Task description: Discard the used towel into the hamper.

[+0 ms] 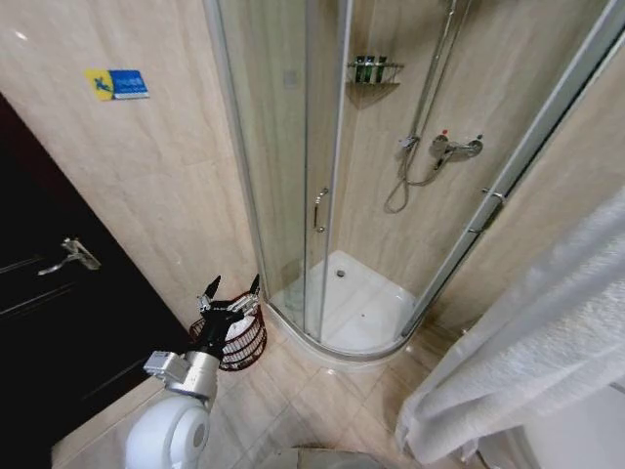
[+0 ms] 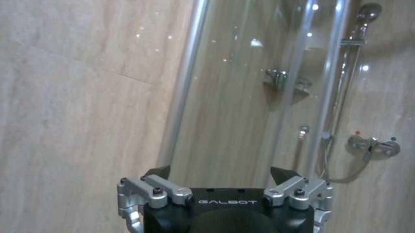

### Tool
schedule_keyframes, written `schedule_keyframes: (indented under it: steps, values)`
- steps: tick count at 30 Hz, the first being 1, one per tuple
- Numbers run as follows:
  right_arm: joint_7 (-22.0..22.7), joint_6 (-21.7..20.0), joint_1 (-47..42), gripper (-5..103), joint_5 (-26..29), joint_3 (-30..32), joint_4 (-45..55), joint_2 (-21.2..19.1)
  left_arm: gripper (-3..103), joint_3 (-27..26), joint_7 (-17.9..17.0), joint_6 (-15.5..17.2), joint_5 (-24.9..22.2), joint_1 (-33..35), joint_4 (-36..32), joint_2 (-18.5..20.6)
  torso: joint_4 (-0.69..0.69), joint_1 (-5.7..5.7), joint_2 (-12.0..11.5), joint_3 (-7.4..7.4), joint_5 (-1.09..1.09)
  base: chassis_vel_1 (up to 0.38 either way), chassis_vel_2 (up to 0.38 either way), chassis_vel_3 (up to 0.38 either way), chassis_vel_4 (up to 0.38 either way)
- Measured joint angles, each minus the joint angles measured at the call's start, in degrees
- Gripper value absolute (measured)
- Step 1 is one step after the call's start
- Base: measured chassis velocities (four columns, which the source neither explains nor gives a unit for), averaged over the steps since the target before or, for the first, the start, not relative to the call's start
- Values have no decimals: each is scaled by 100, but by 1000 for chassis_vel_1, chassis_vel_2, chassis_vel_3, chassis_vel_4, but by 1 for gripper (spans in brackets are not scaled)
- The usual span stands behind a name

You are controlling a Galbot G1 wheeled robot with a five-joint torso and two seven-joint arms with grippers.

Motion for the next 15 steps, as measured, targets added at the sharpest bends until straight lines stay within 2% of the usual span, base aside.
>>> schedule_keyframes:
  steps: [8, 11, 15]
  values:
    - [25, 59, 67, 7, 58, -156, 52, -29, 100, -3, -1, 0, 0, 0, 0, 5, -1, -6, -11, -7, -7, 243, 236, -246, -239]
    - [20, 72, 104, 7, 52, -257, 55, -45, 100, -3, 0, 0, 1, 0, 0, 5, 1, -8, -12, -8, -5, 132, 29, -64, -104]
    - [10, 96, 181, 7, 52, -409, -26, -151, 100, -2, 0, 0, 0, 0, 0, 2, 1, -16, -32, -16, 5, -28, -9, 25, 20]
